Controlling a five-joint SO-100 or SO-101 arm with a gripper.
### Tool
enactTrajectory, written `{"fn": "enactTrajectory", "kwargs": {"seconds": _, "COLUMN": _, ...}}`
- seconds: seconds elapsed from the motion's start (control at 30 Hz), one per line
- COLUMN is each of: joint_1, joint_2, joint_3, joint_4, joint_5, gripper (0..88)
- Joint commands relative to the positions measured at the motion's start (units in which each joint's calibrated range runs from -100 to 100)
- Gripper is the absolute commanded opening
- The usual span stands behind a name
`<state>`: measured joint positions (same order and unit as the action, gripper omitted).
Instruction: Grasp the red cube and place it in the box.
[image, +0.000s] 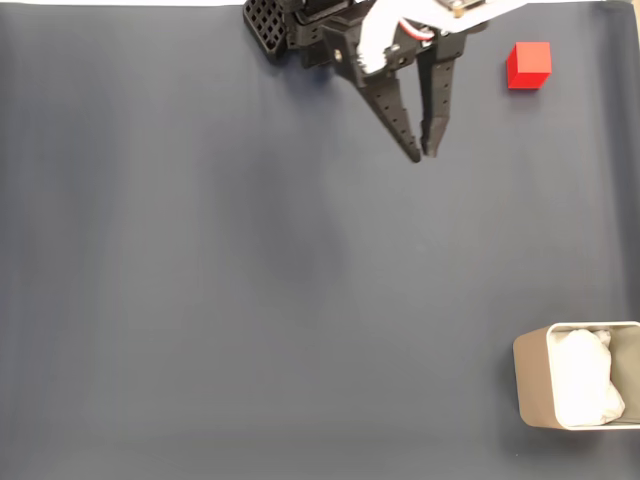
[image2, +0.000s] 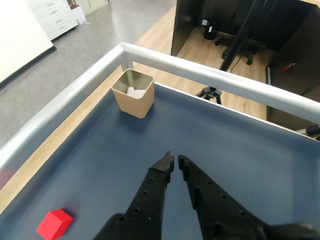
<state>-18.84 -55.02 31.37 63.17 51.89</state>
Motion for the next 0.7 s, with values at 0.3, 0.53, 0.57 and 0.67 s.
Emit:
{"fn": "enactTrajectory", "kwargs": {"seconds": 0.3, "joint_1": -8.9, "joint_2": -5.2, "joint_3": 4.2, "joint_4": -0.6, "joint_5": 0.9, "gripper": 0.0}}
{"fn": "enactTrajectory", "kwargs": {"seconds": 0.53, "joint_1": -13.3, "joint_2": -6.7, "joint_3": 6.3, "joint_4": -0.4, "joint_5": 1.6, "gripper": 0.0}}
{"fn": "enactTrajectory", "kwargs": {"seconds": 0.57, "joint_1": -13.9, "joint_2": -6.9, "joint_3": 6.7, "joint_4": -0.4, "joint_5": 1.6, "gripper": 0.0}}
{"fn": "enactTrajectory", "kwargs": {"seconds": 0.67, "joint_1": -16.2, "joint_2": -8.0, "joint_3": 8.0, "joint_4": -0.4, "joint_5": 1.7, "gripper": 0.0}}
